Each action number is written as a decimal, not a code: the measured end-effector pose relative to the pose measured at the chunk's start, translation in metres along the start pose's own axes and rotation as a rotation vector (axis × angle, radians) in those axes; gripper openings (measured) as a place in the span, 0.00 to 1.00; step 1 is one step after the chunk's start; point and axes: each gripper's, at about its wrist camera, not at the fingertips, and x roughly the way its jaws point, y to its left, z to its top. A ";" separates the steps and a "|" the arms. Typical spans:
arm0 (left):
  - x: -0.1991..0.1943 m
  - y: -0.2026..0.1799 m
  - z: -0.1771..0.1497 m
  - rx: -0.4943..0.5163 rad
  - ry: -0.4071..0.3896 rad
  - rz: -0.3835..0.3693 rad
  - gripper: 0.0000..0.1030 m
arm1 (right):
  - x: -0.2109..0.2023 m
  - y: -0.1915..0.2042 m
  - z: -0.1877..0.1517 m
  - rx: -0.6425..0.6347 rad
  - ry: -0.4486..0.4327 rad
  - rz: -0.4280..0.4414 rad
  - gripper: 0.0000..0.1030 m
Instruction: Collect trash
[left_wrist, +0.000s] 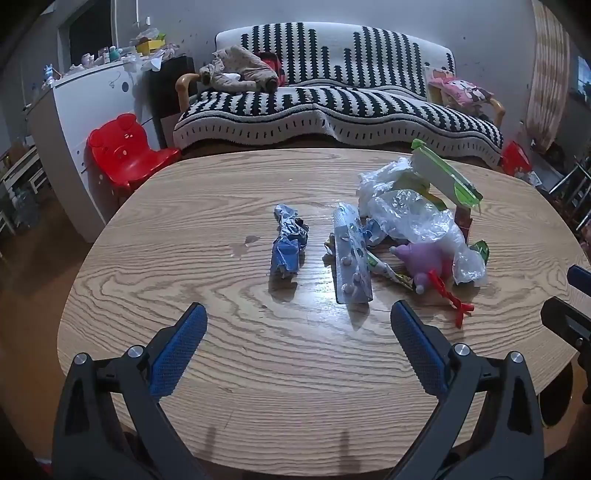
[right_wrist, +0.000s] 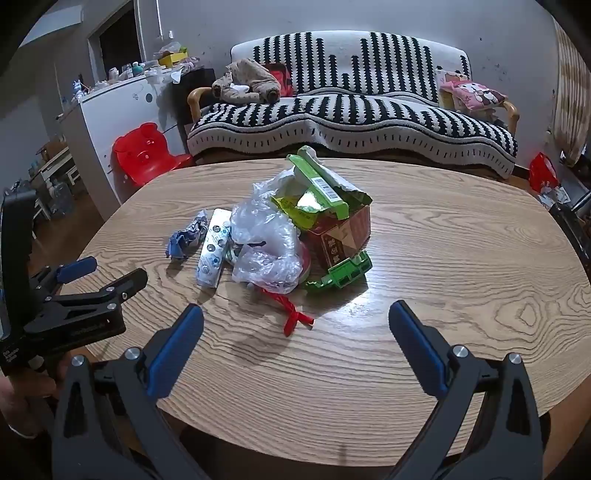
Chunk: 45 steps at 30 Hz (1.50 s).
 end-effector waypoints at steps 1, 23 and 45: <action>0.000 0.000 0.000 0.000 0.000 0.000 0.94 | -0.001 0.003 0.001 0.000 -0.001 0.000 0.94; 0.000 -0.007 0.000 0.007 -0.010 0.011 0.94 | -0.004 0.007 0.003 0.000 -0.003 0.004 0.94; 0.000 -0.008 -0.002 0.009 -0.011 0.012 0.94 | -0.006 0.010 0.005 0.000 -0.004 0.005 0.94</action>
